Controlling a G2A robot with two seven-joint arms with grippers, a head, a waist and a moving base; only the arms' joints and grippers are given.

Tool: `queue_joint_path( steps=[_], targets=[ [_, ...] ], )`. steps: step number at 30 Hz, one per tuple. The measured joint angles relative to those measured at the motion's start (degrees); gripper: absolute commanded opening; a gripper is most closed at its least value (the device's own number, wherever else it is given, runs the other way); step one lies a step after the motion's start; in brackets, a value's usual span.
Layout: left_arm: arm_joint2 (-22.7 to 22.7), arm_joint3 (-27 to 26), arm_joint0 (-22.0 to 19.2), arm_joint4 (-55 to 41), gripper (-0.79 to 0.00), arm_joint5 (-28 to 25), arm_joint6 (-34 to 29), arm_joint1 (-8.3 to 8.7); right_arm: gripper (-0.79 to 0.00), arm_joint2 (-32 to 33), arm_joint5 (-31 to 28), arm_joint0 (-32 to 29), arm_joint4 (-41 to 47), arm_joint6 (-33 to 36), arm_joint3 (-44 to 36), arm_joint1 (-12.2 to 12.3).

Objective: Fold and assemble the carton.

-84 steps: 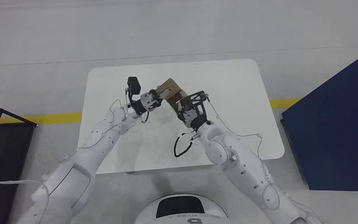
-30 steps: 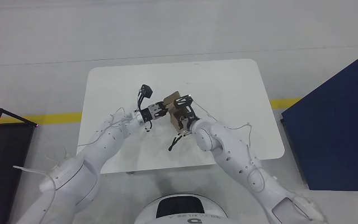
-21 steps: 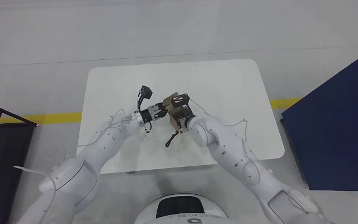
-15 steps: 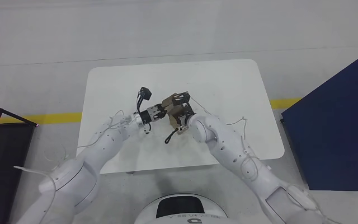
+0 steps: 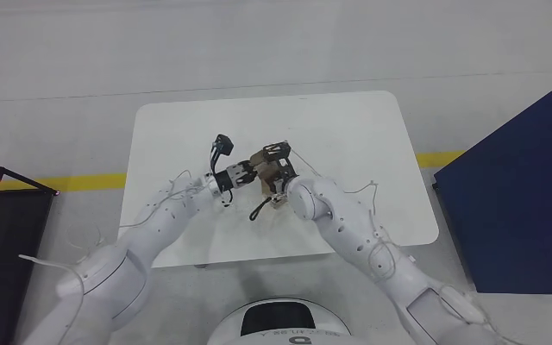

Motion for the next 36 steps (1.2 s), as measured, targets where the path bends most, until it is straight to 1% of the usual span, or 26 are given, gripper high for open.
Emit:
queue_joint_path(
  steps=[5, 12, 16, 20, 28, 33, 36],
  targets=[
    [0.88, -0.22, 0.24, 1.09, -0.785, 0.0, 1.99, 0.48, -0.785, -0.04, 0.91, 1.01, 0.05, 2.5, 1.55, -0.41],
    [2.18, -0.5, 0.53, 0.91, -0.785, 0.0, 3.72, 1.11, -0.785, -0.67, 0.97, 2.54, 1.22, 2.32, 4.48, -1.41],
    [2.82, -0.6, 0.46, 0.65, -0.785, 0.0, 4.36, 1.27, -0.785, -0.9, -0.66, 2.36, 3.01, 1.43, 3.25, -1.86],
    [3.3, -0.76, -0.01, -0.22, -0.785, 0.0, 4.41, 1.04, -0.785, -0.04, -0.93, 0.93, 4.74, -0.4, 1.28, -1.94],
    [4.19, -1.11, -0.62, -1.48, -0.785, 0.0, 4.69, 1.08, -0.785, 3.47, 1.98, -1.22, 6.68, -2.0, 1.02, -1.63],
    [4.74, -1.78, -0.98, -2.38, -0.785, 0.0, 4.47, 1.2, -0.785, 4.96, 4.84, -2.25, 11.0, -3.06, 0.13, -2.07],
    [5.02, -1.9, -1.15, -2.83, -0.785, 0.0, 4.32, 1.22, -0.785, 4.84, 6.98, -2.4, 11.28, -4.15, 0.02, -2.34]
  ],
)
